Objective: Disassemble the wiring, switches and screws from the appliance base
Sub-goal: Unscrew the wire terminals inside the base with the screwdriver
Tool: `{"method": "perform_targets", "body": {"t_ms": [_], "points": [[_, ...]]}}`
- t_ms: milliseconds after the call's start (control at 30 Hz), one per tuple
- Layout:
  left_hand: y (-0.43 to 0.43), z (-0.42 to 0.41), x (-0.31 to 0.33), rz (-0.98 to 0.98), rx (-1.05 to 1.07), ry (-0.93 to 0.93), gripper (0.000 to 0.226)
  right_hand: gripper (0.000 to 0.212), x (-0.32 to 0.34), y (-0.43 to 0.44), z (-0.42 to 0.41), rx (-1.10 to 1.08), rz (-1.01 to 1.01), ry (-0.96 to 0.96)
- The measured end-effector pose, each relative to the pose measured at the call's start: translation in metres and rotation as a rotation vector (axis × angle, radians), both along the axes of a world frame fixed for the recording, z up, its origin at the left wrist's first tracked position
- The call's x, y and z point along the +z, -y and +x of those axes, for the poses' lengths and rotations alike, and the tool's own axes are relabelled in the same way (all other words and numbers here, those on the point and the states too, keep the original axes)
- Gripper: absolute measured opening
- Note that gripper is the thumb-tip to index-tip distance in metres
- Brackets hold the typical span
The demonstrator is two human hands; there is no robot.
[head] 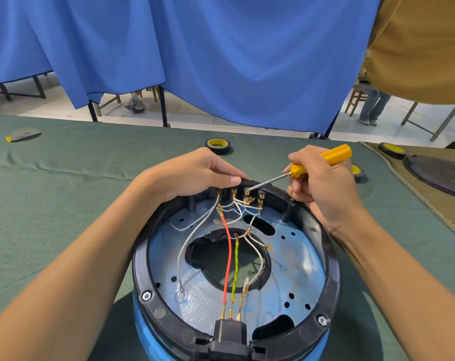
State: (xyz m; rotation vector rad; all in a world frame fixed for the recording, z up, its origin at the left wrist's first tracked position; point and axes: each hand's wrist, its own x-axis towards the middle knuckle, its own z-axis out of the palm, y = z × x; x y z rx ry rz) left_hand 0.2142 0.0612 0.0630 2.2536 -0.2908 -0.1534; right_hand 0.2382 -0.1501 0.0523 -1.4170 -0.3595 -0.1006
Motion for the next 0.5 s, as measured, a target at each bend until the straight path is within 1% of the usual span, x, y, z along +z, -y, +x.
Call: {"method": "perform_targets", "body": {"t_ms": [133, 233, 367, 433, 500], "points": [[0.000, -0.001, 0.000, -0.003, -0.002, 0.001, 0.022, 0.043, 0.002, 0.000, -0.004, 0.019, -0.103, 0.045], [0.000, -0.001, 0.000, 0.000, -0.003, -0.003, 0.022, 0.046, 0.004, 0.000, -0.006, 0.045, -0.116, 0.049], [0.000, 0.000, -0.001, -0.040, -0.005, -0.026, 0.022, 0.039, 0.008, 0.000, -0.008, -0.024, -0.062, 0.040], [-0.001, 0.000, -0.001, -0.059, -0.007, -0.035, 0.022, 0.035, 0.011, 0.000, -0.009, -0.045, -0.110, 0.066], [-0.002, 0.001, -0.002, -0.079, 0.012, -0.024, 0.021, 0.037, 0.013, -0.003, -0.012, -0.038, -0.204, 0.106]]}}
